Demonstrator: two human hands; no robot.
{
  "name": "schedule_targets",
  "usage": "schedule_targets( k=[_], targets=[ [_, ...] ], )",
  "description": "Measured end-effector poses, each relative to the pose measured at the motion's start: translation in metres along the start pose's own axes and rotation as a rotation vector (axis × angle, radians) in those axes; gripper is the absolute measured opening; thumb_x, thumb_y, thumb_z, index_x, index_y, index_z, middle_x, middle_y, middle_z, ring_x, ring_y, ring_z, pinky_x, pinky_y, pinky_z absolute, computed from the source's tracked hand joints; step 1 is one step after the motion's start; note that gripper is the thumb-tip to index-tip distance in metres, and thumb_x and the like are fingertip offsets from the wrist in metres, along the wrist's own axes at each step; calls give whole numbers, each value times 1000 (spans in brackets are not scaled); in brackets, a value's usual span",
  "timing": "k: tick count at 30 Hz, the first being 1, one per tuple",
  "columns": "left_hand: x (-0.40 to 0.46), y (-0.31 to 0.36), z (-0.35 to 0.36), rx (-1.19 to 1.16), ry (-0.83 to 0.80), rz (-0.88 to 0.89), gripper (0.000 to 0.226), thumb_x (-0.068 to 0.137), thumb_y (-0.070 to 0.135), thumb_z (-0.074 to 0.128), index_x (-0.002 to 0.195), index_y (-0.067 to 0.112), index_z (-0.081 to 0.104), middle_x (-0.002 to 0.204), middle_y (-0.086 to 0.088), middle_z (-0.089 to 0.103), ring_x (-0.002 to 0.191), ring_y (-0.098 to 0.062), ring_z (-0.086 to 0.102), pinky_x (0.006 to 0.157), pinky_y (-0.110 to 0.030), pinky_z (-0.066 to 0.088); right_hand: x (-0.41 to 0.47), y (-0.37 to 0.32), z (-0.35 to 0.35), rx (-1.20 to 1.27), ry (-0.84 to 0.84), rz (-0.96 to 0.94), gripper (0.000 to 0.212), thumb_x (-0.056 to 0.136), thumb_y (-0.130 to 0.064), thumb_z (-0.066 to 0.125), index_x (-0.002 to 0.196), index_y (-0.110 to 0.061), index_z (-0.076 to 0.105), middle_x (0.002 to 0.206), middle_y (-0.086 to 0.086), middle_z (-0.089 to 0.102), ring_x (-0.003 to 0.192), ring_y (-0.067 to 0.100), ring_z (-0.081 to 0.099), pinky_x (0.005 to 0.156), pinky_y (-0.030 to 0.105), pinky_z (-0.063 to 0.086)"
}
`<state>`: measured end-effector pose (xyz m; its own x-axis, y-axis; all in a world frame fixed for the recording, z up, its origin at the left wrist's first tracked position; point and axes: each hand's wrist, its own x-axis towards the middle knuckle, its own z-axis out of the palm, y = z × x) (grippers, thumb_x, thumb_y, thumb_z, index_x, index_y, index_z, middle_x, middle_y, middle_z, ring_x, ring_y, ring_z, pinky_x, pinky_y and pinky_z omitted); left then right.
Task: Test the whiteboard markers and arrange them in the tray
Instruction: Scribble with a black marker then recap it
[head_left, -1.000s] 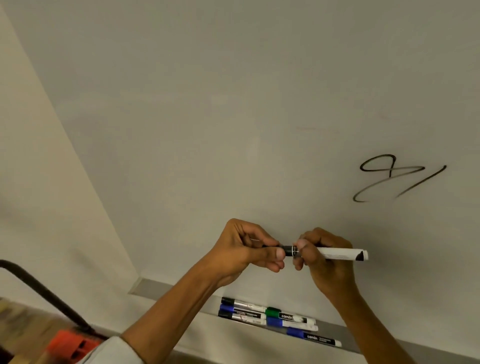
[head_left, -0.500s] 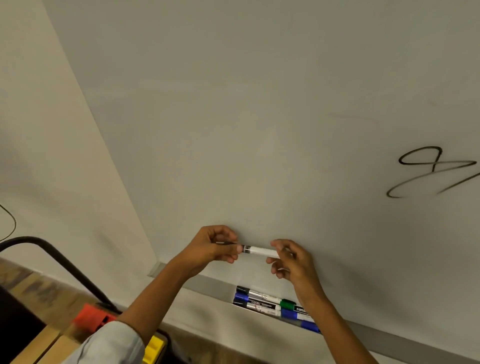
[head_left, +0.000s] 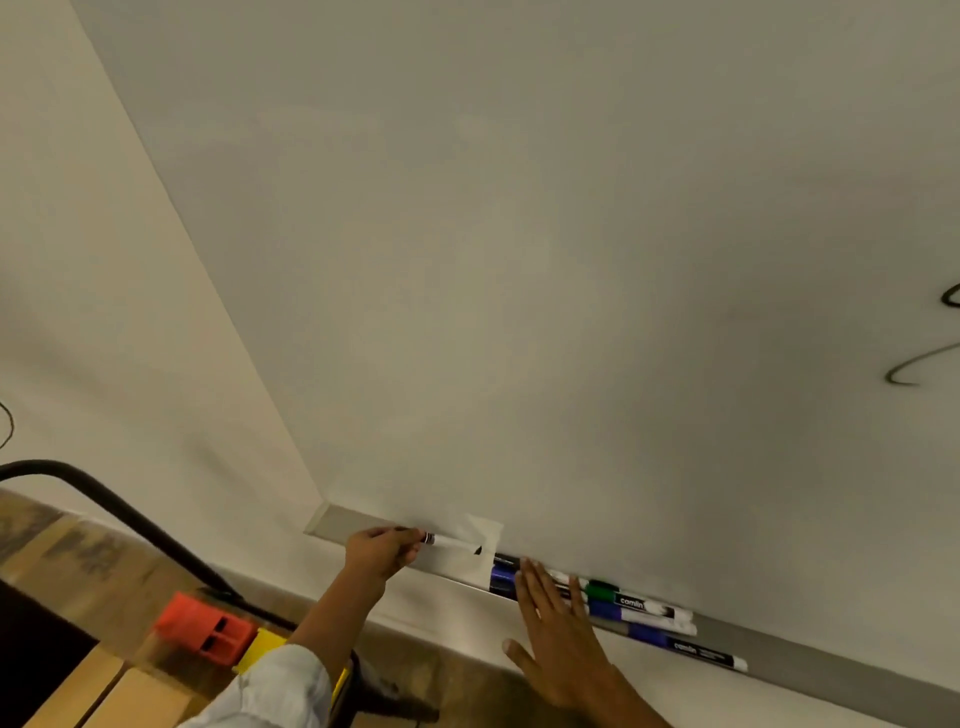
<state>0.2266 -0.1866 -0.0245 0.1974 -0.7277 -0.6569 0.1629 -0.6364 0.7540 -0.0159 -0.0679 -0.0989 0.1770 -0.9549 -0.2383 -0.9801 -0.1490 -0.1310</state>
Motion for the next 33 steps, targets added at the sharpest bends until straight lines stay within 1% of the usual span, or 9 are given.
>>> schedule_targets(
  k=[4, 9, 11, 16, 19, 21, 25, 29, 33],
  targets=[
    [9, -11, 12, 34, 33, -2, 13, 76, -10, 74, 85, -11, 65, 73, -21, 67, 57, -27, 64, 48, -25, 58, -7, 21, 11, -77, -6, 21, 80, 91, -69, 21, 150, -15, 32, 158, 5, 29, 148, 22, 5, 112, 54, 6],
    [20, -19, 29, 10, 57, -62, 12, 76, -13, 71, 73, -12, 60, 79, -20, 64, 67, -32, 64, 84, -44, 56, -27, 46, 10, -104, 16, 45, 77, 92, -67, 26, 149, -16, 33, 158, 3, 27, 147, 20, 6, 112, 53, 8],
    [19, -21, 38, 9, 54, -78, 15, 77, -15, 69, 70, -10, 57, 83, -22, 62, 67, -33, 63, 78, -45, 59, -37, 58, 10, -110, 27, 55, 77, 93, -66, 22, 150, -15, 32, 159, 4, 27, 148, 19, 5, 110, 54, 14],
    [6, -29, 62, 72, -1, -58, 16, 79, -16, 67, 70, -8, 56, 77, -19, 58, 63, -32, 60, 42, -27, 56, -58, 89, 15, -118, 2, 89, 79, 92, -66, 26, 154, -17, 20, 164, 2, 15, 150, 18, -1, 111, 53, 14],
    [-3, -37, 75, 110, -22, -30, 18, 79, -16, 66, 67, -9, 56, 71, -16, 58, 61, -30, 60, 45, -29, 58, -68, 99, 16, -111, 26, 75, 80, 92, -64, 31, 155, -18, 12, 164, -1, -3, 150, 19, 4, 111, 52, 11],
    [-4, -43, 82, 162, -14, -17, 19, 77, -13, 70, 64, -8, 57, 69, -15, 60, 60, -28, 61, 58, -33, 61, -74, 105, 16, -110, 53, 63, 82, 92, -63, 35, 155, -19, 6, 164, -3, -6, 150, 19, 5, 112, 53, 10],
    [-10, -50, 93, 281, 17, 7, 20, 72, -2, 78, 65, -6, 60, 71, -15, 64, 65, -29, 63, 74, -38, 59, -83, 115, 14, -93, 77, 79, 76, 95, -61, 31, 155, -19, 12, 164, 1, 12, 150, 17, 0, 111, 53, 12],
    [-27, -53, 98, 411, 94, 35, 28, 72, 9, 79, 85, -9, 62, 74, -15, 62, 70, -28, 60, 66, -32, 47, -98, 124, 11, -14, 120, 98, 70, 98, -57, 27, 154, -15, 23, 162, 3, 20, 149, 19, 13, 113, 48, 14],
    [-48, -58, 110, 487, 85, 139, 15, 74, 0, 68, 61, -3, 62, 38, 0, 56, 53, -24, 57, 54, -25, 46, -117, 139, 15, 99, 262, 187, 61, 99, -49, 23, 144, -14, 44, 149, 5, 45, 139, 22, 33, 115, 46, 18]
  ],
)
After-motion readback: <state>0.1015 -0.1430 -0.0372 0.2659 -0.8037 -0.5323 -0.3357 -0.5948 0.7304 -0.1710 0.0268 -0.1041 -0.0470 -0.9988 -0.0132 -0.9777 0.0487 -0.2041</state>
